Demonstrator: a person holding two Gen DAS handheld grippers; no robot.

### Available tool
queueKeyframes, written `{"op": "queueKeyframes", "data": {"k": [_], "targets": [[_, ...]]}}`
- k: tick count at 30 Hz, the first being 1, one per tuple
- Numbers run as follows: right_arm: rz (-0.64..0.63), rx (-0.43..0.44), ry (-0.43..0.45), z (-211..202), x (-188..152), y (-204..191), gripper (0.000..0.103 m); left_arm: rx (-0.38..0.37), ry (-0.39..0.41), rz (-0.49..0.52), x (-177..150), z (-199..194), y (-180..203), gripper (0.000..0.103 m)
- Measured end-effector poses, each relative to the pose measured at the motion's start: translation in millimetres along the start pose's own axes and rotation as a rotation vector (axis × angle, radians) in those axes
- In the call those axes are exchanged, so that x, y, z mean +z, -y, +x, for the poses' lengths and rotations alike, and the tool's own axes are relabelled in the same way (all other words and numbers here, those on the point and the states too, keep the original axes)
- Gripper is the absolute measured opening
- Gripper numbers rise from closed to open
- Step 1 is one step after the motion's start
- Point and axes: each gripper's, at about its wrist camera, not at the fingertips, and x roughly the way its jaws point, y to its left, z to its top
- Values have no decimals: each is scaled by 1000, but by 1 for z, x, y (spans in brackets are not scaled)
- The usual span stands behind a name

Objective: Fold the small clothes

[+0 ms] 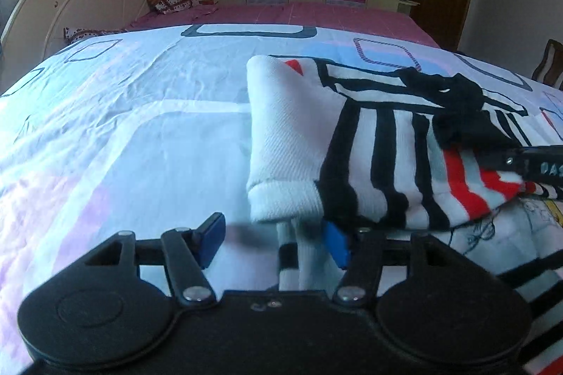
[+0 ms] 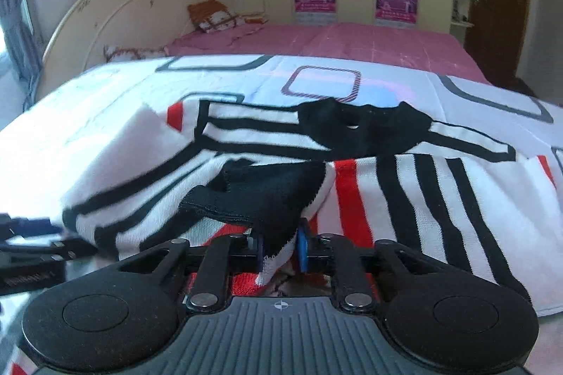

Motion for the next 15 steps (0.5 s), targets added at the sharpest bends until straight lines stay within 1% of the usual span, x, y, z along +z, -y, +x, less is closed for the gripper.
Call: {"op": "queueKeyframes", "data": {"k": [1, 4, 6, 7, 8, 9, 11, 12, 14, 15], "targets": [[10, 4, 8, -3, 3, 2, 6, 0, 5, 2, 1, 0, 0, 56], [50, 4, 67, -19, 15, 11, 6, 1, 10, 10, 4, 4, 2, 56], [57, -19, 99, -28, 22, 20, 6, 0, 6, 11, 4, 6, 3, 56], [62, -38, 101, -30, 23, 27, 6, 1, 6, 13, 4, 7, 3, 56], [72, -51, 90, -28, 22, 35, 6, 1, 6, 13, 4, 8, 3, 56], [97, -57, 60, -24, 20, 45, 6, -1, 6, 12, 4, 8, 3, 55], [164, -39, -19, -13, 11, 65, 6, -7, 9, 14, 3, 8, 4, 51], [201, -28, -46, -9, 6, 74, 6, -16, 11, 13, 3, 8, 3, 47], [248, -8, -59, -8, 1, 84, 8, -27, 16, 11, 2, 7, 4, 42], [263, -8, -54, -8, 0, 87, 22, -33, 19, 13, 2, 6, 5, 37]]}}
